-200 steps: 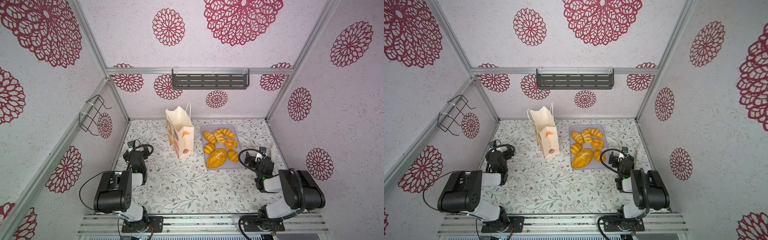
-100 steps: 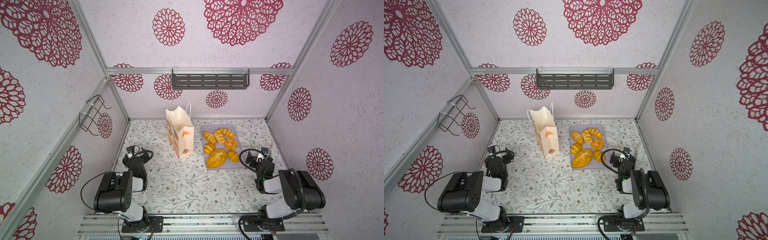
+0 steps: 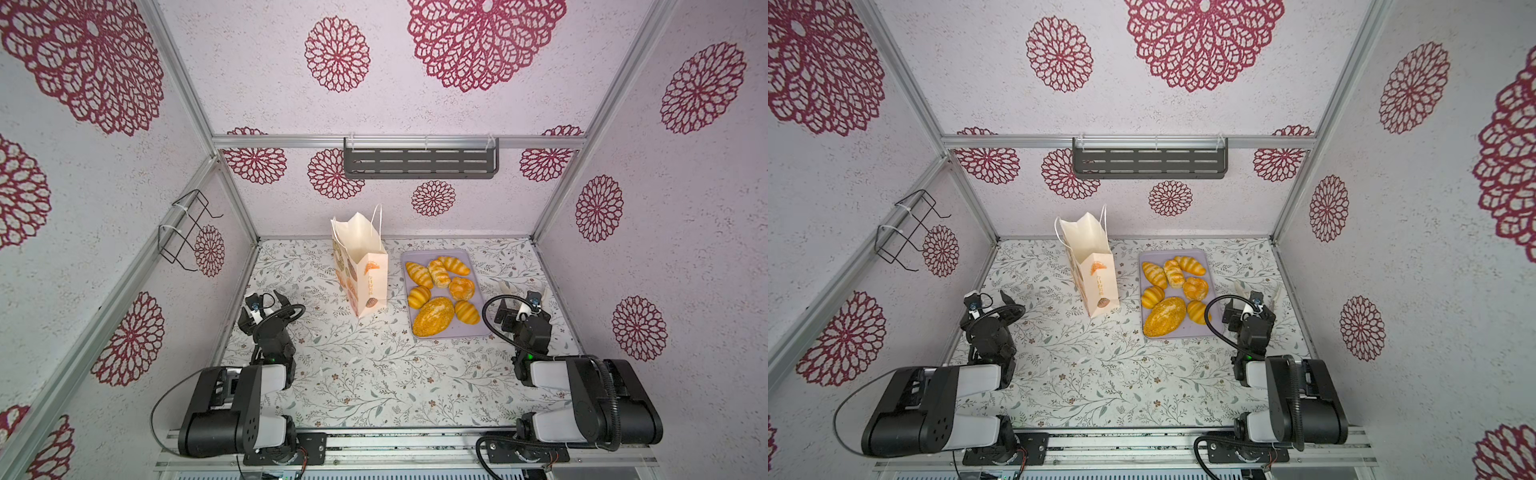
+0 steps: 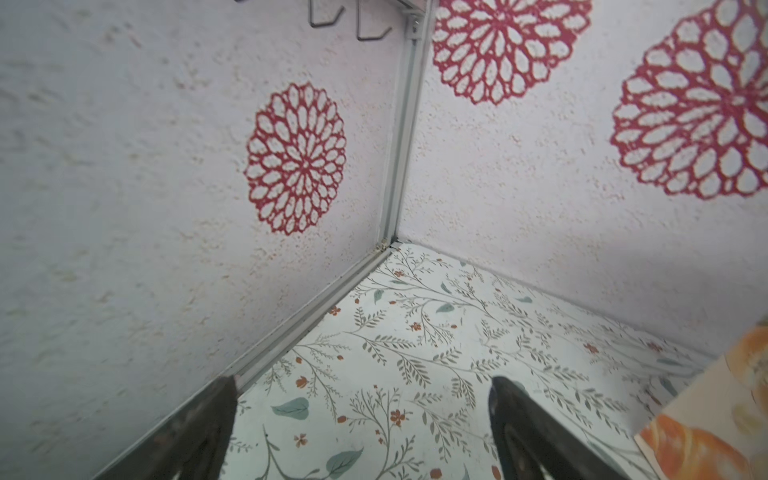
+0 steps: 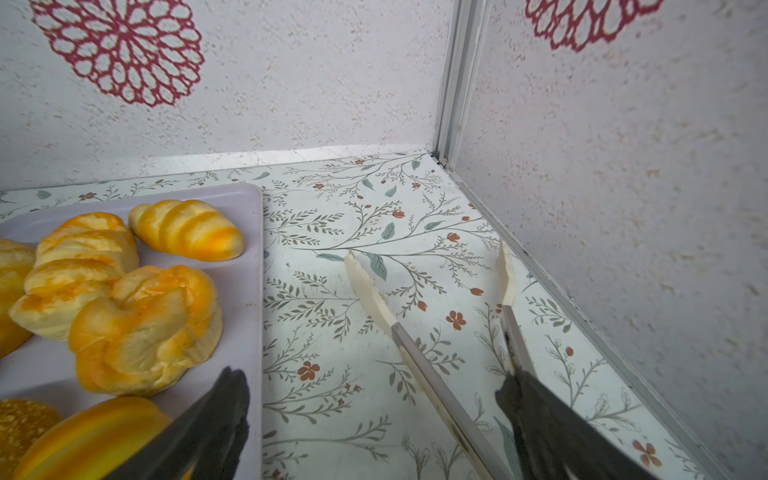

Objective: Place the fake bread into the paper bag
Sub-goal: 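Reach the left gripper toward the paper bag handles while the right arm lifts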

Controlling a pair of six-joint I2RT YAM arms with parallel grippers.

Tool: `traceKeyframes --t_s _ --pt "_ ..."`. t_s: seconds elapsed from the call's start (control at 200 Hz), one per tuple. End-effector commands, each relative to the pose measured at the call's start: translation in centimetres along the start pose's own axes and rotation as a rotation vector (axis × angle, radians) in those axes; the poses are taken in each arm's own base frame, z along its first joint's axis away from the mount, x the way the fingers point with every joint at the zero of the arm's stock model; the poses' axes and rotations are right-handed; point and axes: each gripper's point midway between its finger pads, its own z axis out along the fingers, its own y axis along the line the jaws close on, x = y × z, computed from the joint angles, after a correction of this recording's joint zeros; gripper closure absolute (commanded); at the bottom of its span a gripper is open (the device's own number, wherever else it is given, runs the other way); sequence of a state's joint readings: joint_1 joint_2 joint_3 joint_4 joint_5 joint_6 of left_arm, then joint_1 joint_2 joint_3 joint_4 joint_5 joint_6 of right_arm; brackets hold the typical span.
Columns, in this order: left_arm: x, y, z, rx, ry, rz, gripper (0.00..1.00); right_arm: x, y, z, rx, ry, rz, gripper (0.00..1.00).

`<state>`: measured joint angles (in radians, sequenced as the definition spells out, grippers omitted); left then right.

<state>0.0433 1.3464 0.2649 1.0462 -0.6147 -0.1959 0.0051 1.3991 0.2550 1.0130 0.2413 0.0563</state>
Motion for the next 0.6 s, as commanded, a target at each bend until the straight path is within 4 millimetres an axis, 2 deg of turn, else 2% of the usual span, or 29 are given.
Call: traceKeyframes --t_s 0.0,0.12,0.29,0.48,0.595 --pt "-1.0 1.9 0.3 -0.151 0.053 0.001 0.03 -1.7 -0.9 0.7 0.078 0.022 0.054 0.01" --pt "-2.5 1.3 0.3 -0.141 0.106 -0.084 0.03 -2.7 -0.9 0.5 0.087 0.034 0.077 0.01" --pt "-4.6 1.8 -0.2 -0.194 0.162 -0.182 0.03 -3.7 -1.2 0.3 0.108 0.086 0.145 0.01" --pt "-7.2 0.3 -1.6 -0.074 0.211 -0.359 0.03 -4.2 -1.5 0.4 0.154 0.185 0.197 0.01" --pt "-7.9 -0.6 -2.5 -0.026 0.277 -0.411 0.03 -4.8 -1.1 0.2 0.139 0.216 0.193 0.01"
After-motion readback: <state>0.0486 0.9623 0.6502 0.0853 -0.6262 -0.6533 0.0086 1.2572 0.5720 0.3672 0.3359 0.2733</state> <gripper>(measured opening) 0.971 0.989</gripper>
